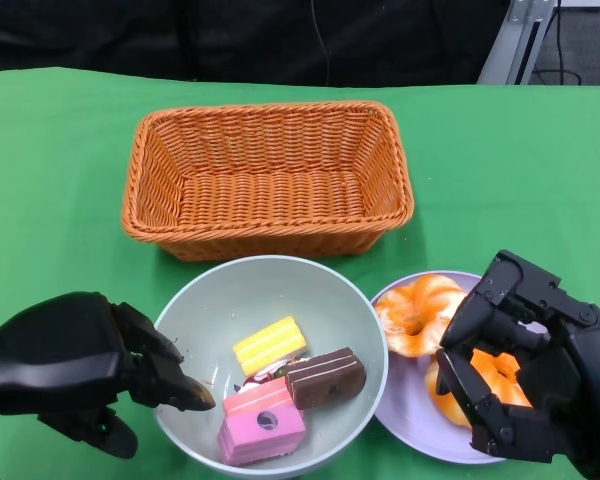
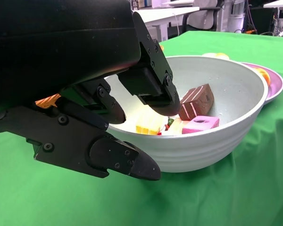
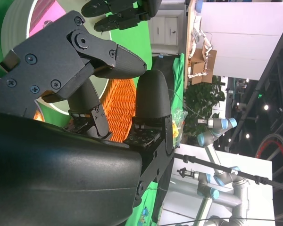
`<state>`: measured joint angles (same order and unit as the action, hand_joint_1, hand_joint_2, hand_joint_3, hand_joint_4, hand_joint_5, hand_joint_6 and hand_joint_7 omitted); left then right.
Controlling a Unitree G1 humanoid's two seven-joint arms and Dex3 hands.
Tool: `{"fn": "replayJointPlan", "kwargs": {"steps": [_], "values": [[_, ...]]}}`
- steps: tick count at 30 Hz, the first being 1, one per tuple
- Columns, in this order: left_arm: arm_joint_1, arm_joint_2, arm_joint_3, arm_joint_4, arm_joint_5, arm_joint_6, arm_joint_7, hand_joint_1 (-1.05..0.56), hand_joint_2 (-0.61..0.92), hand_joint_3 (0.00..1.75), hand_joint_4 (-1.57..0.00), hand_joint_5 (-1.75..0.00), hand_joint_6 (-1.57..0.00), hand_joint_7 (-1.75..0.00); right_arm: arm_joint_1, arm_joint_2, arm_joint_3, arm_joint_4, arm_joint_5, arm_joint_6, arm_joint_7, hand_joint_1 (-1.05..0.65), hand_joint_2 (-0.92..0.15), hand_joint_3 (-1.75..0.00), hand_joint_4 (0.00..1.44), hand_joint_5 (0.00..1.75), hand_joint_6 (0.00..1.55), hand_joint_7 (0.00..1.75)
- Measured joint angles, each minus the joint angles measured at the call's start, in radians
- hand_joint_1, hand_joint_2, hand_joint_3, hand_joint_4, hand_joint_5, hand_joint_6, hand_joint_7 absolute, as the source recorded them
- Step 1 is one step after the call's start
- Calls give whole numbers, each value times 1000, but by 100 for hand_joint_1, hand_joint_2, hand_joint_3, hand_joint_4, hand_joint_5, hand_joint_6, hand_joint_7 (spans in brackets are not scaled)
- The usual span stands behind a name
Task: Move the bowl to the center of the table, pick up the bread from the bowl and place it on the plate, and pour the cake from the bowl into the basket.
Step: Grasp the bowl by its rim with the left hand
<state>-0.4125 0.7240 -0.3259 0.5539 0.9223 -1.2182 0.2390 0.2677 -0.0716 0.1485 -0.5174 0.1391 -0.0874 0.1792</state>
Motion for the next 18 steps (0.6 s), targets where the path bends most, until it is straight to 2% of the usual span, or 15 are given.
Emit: {"fn": "replayJointPlan", "kwargs": {"steps": [7, 18], "values": [[16, -12, -22, -37, 100, 40, 119, -48, 91, 3, -98, -4, -92, -4, 0, 0, 3, 0, -2, 0, 0, -35, -51, -100, 67, 173, 57, 155], [10, -11, -74, -102, 131, 86, 128, -53, 90, 0, -101, -3, -96, -2, 1, 1, 10, 0, -4, -1, -3, -36, -53, -96, 67, 174, 58, 154]]}}
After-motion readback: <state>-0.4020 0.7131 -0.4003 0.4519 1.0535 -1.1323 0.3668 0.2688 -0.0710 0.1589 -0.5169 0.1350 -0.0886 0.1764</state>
